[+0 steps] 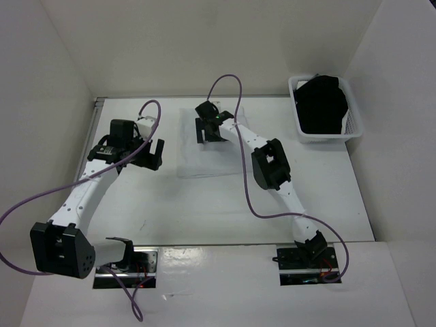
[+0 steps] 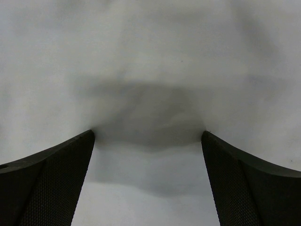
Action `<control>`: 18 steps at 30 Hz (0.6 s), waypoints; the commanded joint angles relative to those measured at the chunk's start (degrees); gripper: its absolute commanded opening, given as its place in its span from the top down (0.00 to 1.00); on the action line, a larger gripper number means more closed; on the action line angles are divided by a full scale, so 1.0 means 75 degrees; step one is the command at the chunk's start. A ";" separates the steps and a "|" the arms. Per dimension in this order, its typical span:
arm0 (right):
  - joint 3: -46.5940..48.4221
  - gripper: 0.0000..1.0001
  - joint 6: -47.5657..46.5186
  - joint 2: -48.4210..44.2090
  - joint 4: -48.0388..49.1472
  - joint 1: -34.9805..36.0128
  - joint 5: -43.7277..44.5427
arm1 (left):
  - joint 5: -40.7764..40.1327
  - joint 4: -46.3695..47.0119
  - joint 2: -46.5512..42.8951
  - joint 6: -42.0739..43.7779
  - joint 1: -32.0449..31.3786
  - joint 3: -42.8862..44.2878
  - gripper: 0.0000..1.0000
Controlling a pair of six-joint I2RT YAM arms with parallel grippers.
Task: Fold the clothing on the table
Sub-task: Flatten the skirt out, then fold the skirt
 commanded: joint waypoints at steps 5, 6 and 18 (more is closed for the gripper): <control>-0.1874 0.01 -0.0364 -0.2577 0.0555 0.0015 -0.0561 | 0.0641 -0.0066 0.0693 -0.0133 0.0032 0.0193 0.00; -0.2713 0.01 -0.0551 -0.3057 0.0790 -0.0078 -0.0563 | 0.0874 -0.0147 0.0847 -0.0133 0.0032 0.0310 0.00; -0.6634 0.35 -0.1959 -0.6940 0.2011 -0.1743 -0.0810 | 0.2598 -0.0044 0.3787 -0.0204 -0.0039 0.0768 0.17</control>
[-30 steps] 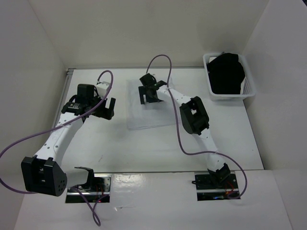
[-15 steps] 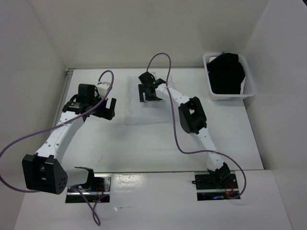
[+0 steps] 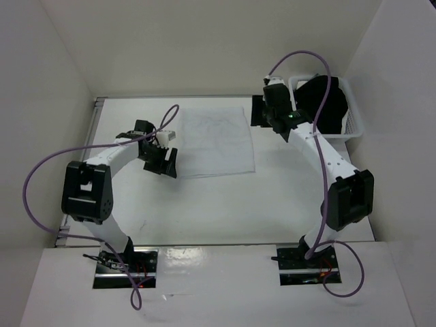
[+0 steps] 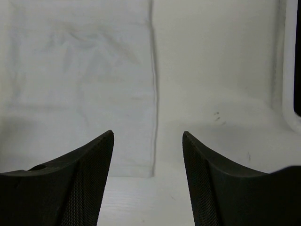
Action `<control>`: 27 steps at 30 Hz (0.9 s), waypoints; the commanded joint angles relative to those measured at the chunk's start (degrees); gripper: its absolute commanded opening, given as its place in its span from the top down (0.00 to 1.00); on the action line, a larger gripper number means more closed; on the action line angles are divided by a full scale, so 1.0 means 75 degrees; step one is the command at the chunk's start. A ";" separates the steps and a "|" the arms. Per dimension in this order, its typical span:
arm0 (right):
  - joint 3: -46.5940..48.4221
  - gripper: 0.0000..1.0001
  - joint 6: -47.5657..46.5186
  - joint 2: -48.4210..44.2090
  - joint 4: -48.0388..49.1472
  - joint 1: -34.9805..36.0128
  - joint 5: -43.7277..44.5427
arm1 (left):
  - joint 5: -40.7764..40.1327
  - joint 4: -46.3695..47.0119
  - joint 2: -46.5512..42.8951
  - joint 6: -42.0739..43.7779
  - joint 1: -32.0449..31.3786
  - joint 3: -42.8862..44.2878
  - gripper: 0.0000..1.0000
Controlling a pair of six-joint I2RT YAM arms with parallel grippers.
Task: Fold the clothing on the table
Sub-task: Fold the skirt
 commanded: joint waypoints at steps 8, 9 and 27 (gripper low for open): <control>-0.1449 0.35 -0.0737 -0.0251 0.0350 -0.0118 0.0030 | 0.1267 0.0580 0.1103 -0.0429 -0.0030 0.0408 0.24; -0.1449 0.35 -0.0737 -0.0252 0.0351 -0.0118 0.0030 | 0.1267 0.0697 0.1104 -0.0430 -0.0030 0.0477 0.24; -0.1672 0.35 -0.0807 -0.0252 0.0562 -0.0422 -0.0193 | 0.1478 0.1015 0.2123 -0.0723 -0.0170 0.0548 0.58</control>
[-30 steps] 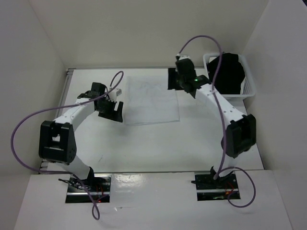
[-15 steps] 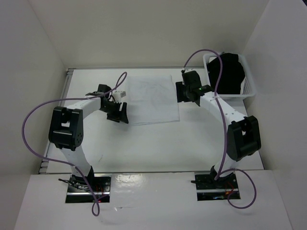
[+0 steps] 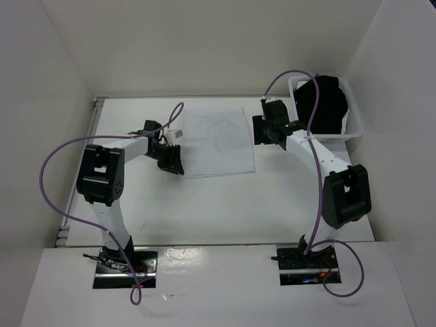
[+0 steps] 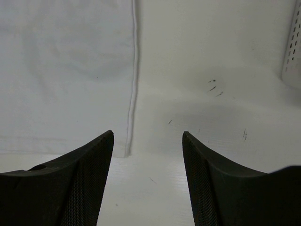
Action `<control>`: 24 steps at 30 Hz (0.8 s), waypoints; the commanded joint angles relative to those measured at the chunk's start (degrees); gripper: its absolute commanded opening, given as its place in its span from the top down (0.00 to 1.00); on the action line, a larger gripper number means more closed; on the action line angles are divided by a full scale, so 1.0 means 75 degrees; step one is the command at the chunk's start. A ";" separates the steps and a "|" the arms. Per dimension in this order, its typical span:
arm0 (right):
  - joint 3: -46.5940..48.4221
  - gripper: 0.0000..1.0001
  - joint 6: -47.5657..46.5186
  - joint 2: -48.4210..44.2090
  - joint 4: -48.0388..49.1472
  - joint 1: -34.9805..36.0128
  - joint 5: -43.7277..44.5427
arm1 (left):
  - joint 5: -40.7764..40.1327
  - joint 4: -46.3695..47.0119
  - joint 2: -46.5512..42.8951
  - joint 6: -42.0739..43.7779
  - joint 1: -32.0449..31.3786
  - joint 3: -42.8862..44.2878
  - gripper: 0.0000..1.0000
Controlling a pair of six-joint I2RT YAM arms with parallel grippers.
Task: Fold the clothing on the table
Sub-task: Fold the skirt
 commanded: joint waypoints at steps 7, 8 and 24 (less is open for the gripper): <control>-0.0233 0.35 -0.0157 -0.0153 0.0294 -0.0076 -0.0295 | -0.0113 -0.0316 0.0211 0.0301 -0.0033 -0.0087 0.81; -0.0233 0.38 -0.0157 -0.0048 0.0189 -0.0076 -0.0365 | -0.0113 -0.0409 0.0211 0.0382 -0.0033 -0.0087 0.83; -0.0233 0.53 -0.0297 0.1523 -0.0468 -0.0076 -0.1232 | -0.0266 -0.0550 0.0047 0.0535 0.0037 -0.0017 0.88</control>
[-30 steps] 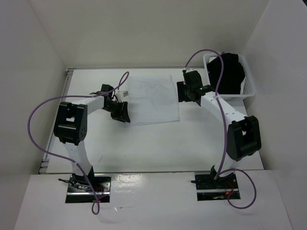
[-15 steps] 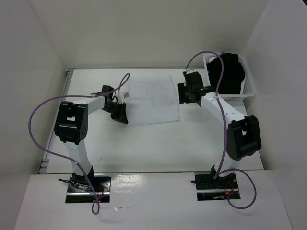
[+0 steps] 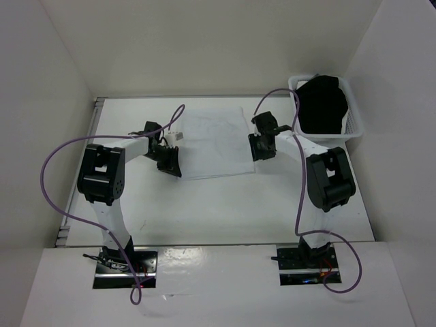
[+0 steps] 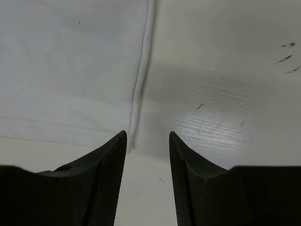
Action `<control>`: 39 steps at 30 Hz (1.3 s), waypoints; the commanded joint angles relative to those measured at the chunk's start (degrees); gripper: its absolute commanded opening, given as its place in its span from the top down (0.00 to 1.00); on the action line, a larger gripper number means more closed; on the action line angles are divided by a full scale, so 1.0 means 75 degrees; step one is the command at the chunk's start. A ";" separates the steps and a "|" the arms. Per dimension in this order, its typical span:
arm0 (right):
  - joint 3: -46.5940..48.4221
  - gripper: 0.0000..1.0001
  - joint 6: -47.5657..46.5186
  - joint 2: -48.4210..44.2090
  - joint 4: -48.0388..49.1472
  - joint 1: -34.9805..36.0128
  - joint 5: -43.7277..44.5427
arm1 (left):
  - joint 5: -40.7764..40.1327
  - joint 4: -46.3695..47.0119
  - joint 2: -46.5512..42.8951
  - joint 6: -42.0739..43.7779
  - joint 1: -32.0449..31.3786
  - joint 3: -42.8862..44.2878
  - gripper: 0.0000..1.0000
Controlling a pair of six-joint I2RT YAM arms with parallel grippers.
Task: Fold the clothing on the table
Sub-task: Fold the skirt
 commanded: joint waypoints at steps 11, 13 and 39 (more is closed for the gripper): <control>-0.0129 0.53 -0.0358 0.0283 -0.0458 -0.0038 -0.0811 | -0.0184 -0.0335 -0.0040 0.0370 0.0043 -0.0014 0.87; -0.0129 0.55 -0.0440 0.0283 -0.0540 -0.0038 -0.1009 | -0.0184 -0.0335 -0.0040 0.0370 0.0043 -0.0014 0.87; 0.0082 0.73 -0.0662 0.1115 -0.0611 0.0173 -0.1643 | -0.0184 -0.0405 0.0030 0.0440 0.0043 0.0056 0.87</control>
